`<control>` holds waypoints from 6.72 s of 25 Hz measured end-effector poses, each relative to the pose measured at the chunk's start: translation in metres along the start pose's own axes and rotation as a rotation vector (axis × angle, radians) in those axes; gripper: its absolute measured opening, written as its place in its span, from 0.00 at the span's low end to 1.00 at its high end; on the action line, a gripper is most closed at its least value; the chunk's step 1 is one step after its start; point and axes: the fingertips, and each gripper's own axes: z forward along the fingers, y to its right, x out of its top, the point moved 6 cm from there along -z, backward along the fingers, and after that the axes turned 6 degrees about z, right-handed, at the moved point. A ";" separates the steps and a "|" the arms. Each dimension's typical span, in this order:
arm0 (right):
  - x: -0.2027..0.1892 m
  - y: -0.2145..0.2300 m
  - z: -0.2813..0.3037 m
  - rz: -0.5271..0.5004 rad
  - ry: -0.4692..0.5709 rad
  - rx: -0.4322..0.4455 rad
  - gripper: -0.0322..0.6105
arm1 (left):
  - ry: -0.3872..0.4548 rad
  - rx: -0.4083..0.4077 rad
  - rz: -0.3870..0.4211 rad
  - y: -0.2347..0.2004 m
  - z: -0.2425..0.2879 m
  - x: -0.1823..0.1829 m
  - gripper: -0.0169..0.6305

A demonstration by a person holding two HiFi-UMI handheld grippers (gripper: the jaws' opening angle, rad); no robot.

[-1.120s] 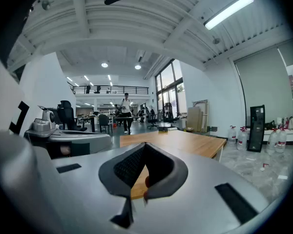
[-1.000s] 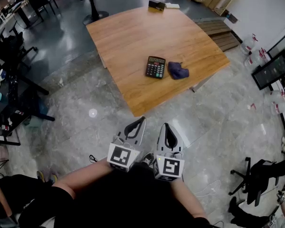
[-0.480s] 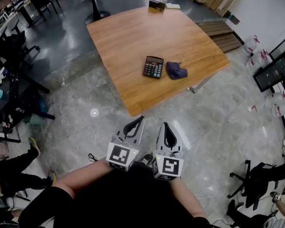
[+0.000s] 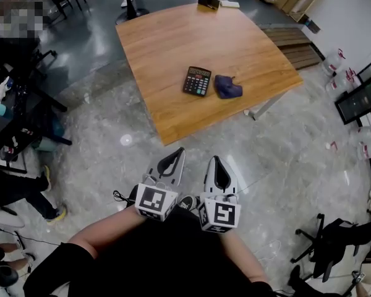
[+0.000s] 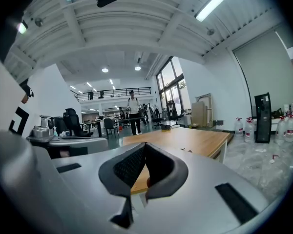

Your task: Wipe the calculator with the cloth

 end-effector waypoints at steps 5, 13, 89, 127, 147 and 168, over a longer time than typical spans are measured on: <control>0.002 0.013 0.007 0.017 -0.002 0.001 0.07 | -0.005 0.015 0.007 0.001 0.012 0.003 0.04; 0.001 0.031 0.043 0.023 -0.059 -0.031 0.07 | -0.047 -0.028 -0.015 -0.004 0.056 -0.011 0.04; -0.149 0.155 0.455 -0.073 -0.550 -0.054 0.07 | -0.306 -0.279 -0.435 -0.223 0.383 -0.188 0.29; -0.151 0.213 0.440 -0.261 -0.588 -0.240 0.22 | -0.232 -0.309 -0.734 -0.207 0.378 -0.192 0.13; -0.051 0.148 0.383 0.046 -0.249 0.019 0.14 | -0.171 -0.308 -0.800 -0.198 0.359 -0.176 0.13; -0.059 0.075 0.397 0.147 -0.275 0.260 0.14 | -0.178 -0.331 -0.824 -0.184 0.360 -0.180 0.13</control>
